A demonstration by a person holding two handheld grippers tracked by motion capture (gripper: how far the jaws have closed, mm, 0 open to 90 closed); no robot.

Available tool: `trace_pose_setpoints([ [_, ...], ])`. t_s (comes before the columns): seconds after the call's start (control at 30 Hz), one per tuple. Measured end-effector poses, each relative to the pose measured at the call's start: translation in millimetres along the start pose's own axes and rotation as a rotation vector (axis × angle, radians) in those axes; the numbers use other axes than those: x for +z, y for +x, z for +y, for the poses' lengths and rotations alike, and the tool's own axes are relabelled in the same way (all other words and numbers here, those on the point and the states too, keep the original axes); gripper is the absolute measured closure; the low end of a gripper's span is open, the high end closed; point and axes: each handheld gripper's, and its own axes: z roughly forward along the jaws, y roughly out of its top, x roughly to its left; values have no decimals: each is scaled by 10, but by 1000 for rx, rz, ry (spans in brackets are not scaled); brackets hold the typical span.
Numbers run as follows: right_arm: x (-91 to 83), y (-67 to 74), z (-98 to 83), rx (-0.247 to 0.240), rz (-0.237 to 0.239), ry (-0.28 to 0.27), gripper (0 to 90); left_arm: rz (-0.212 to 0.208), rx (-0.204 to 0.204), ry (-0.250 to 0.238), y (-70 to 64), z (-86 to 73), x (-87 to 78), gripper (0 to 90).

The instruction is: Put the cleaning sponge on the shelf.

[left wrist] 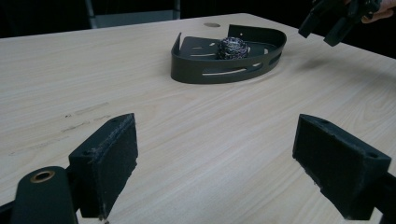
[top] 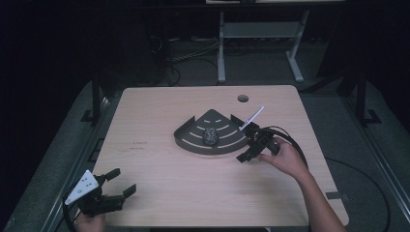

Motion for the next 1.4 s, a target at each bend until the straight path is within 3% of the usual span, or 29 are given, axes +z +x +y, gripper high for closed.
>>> trace_pose_setpoints([
  [0.63, 52, 32, -288, 31, 9, -7, 162, -2, -1, 4, 0, -3, 10, 133],
  [1.03, 49, 107, -424, 25, 7, -4, 156, -1, 0, 4, -2, -3, 8, 133],
  [1.4, 36, 168, -653, 35, 10, -36, 154, -2, 0, 8, -7, -4, 18, 133],
])
